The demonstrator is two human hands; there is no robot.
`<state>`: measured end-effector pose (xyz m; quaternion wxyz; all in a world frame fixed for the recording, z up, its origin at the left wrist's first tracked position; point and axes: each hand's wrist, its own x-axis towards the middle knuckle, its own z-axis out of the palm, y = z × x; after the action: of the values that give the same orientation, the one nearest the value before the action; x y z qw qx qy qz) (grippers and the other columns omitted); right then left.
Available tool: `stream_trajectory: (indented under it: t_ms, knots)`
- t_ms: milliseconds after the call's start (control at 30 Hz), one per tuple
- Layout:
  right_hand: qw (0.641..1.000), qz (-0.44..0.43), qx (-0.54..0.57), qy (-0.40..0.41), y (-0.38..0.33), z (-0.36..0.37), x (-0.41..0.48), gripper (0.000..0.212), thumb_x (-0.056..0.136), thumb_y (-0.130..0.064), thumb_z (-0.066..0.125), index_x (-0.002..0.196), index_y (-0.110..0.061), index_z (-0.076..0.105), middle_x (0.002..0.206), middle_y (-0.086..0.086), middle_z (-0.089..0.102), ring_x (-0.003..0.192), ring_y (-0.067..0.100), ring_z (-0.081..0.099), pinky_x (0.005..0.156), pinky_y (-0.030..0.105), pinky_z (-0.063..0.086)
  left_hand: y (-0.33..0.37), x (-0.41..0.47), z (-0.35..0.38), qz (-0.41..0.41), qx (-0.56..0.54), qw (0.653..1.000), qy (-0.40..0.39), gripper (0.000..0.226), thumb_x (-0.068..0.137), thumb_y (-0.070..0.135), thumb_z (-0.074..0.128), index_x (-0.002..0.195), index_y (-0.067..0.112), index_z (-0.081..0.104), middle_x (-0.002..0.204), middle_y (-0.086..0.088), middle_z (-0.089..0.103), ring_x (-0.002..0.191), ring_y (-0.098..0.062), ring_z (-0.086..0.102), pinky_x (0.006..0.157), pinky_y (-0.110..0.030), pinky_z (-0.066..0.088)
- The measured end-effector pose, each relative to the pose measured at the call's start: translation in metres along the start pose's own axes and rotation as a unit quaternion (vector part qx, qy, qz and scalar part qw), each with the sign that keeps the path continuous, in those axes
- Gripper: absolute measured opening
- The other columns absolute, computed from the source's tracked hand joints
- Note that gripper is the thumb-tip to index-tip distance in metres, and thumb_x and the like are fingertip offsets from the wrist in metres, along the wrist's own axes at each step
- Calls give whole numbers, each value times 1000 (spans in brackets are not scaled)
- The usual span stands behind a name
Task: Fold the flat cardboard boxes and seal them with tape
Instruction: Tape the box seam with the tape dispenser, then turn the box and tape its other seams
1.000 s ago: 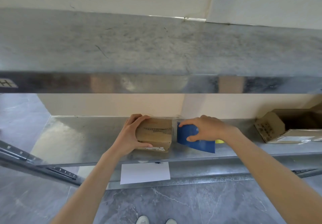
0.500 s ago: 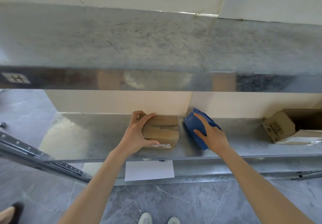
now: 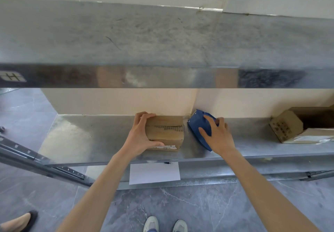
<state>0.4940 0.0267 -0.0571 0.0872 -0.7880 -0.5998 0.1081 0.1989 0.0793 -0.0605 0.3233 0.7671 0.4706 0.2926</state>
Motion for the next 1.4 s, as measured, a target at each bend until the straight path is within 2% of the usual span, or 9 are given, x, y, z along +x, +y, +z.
stream_trajectory:
  t_ms: [133,267,467,700,833,967,1133,1300,1400]
  knots:
    - [990,-47,88,102,-26,-10,-5,44,101,-33,51,142,-19,46,136,8,43,119,28,48,91,40,46,-2,-3,2,6,-20,1000,15,103,50,42,96,136,29,43,136,8,31,118,-1,38,96,-6,30]
    - [938,-107,329,33,-74,-7,-16,44,103,-32,50,144,-19,42,144,-5,44,134,8,38,108,23,31,-1,-6,3,11,-35,999,29,105,49,42,96,140,25,46,142,5,34,127,-6,39,104,-11,31]
    - [916,-110,385,-35,-110,20,-26,57,103,-36,47,155,-26,24,164,-10,16,149,0,7,111,5,9,1,-10,4,5,-65,997,39,107,48,48,95,141,27,47,155,12,27,133,13,30,101,0,26]
    - [863,-73,501,-2,-113,27,-29,65,102,-28,53,155,-33,17,160,-24,17,147,-6,14,124,35,19,2,-10,11,-29,-140,989,45,112,49,36,95,146,27,38,163,14,15,142,2,29,106,-9,33]
    - [841,-65,538,-7,-112,26,-29,74,98,-26,61,155,-39,15,161,-11,25,147,7,25,119,45,30,3,-8,10,-52,-185,981,36,118,50,24,96,150,25,34,163,10,16,138,10,29,99,-3,33]
    - [834,-56,549,-11,-111,27,-26,77,95,-26,67,154,-42,19,158,-12,30,144,7,30,117,44,34,5,-7,9,-65,-231,970,29,123,48,23,96,151,28,30,160,8,24,137,3,35,98,-6,37]
    - [845,-52,531,-18,-110,31,-20,69,93,-30,69,150,-41,31,150,-35,27,138,-14,25,116,25,28,6,-7,7,-72,-261,963,4,126,54,14,95,154,27,20,134,7,49,116,6,53,88,-10,47]
    - [837,-20,545,-39,-109,26,-18,45,96,-31,63,138,-39,47,141,-15,45,131,1,42,109,28,41,5,-6,-1,-81,-232,969,-30,123,63,11,92,153,32,11,140,4,37,126,-4,44,100,-21,45]
    - [841,-3,541,-34,-107,21,-20,26,102,-34,54,127,-38,54,128,-18,51,119,-7,47,108,29,43,2,-7,-8,-87,-158,984,-4,106,64,23,93,143,34,24,139,6,25,127,-6,34,105,-27,37]
